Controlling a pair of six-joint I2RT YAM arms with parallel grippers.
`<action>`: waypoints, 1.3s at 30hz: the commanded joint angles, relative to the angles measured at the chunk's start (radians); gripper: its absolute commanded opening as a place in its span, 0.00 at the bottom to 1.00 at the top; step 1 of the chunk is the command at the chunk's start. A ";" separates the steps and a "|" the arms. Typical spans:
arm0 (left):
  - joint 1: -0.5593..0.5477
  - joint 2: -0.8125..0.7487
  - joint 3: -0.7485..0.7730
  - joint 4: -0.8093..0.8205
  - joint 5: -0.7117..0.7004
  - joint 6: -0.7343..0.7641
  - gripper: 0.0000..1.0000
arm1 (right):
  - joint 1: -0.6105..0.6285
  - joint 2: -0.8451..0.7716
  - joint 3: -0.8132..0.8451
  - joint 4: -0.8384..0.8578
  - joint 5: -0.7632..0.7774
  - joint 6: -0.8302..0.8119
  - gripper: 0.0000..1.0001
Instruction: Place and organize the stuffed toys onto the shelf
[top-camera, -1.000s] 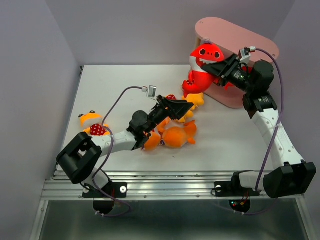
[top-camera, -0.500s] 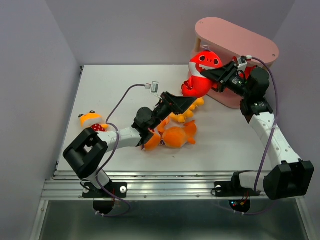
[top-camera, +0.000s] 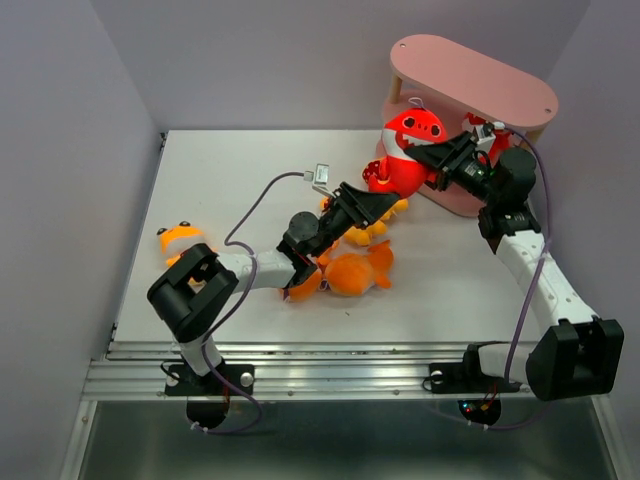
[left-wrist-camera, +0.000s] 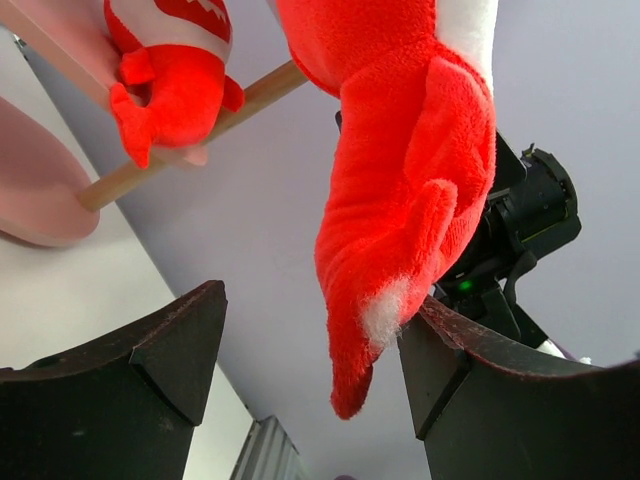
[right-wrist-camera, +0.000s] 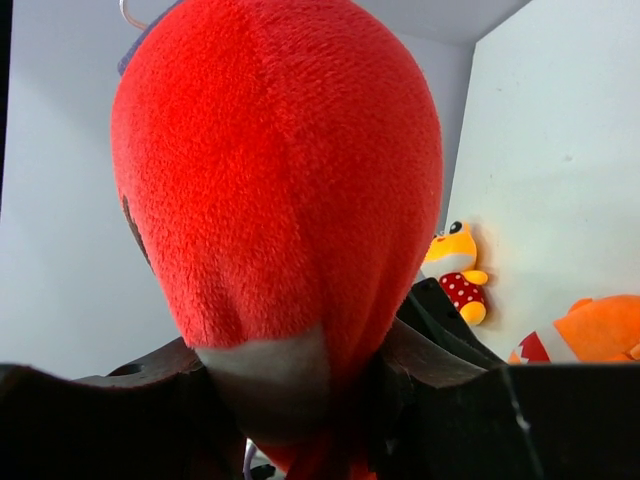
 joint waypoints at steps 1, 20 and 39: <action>-0.002 -0.051 0.026 0.763 -0.025 0.022 0.77 | 0.006 -0.042 -0.008 0.087 -0.031 0.009 0.01; 0.000 -0.102 0.037 0.742 0.113 0.097 0.79 | -0.012 -0.047 -0.062 0.172 -0.051 0.061 0.01; 0.006 -0.099 0.087 0.690 0.162 0.097 0.06 | -0.012 -0.059 -0.097 0.194 -0.051 0.073 0.09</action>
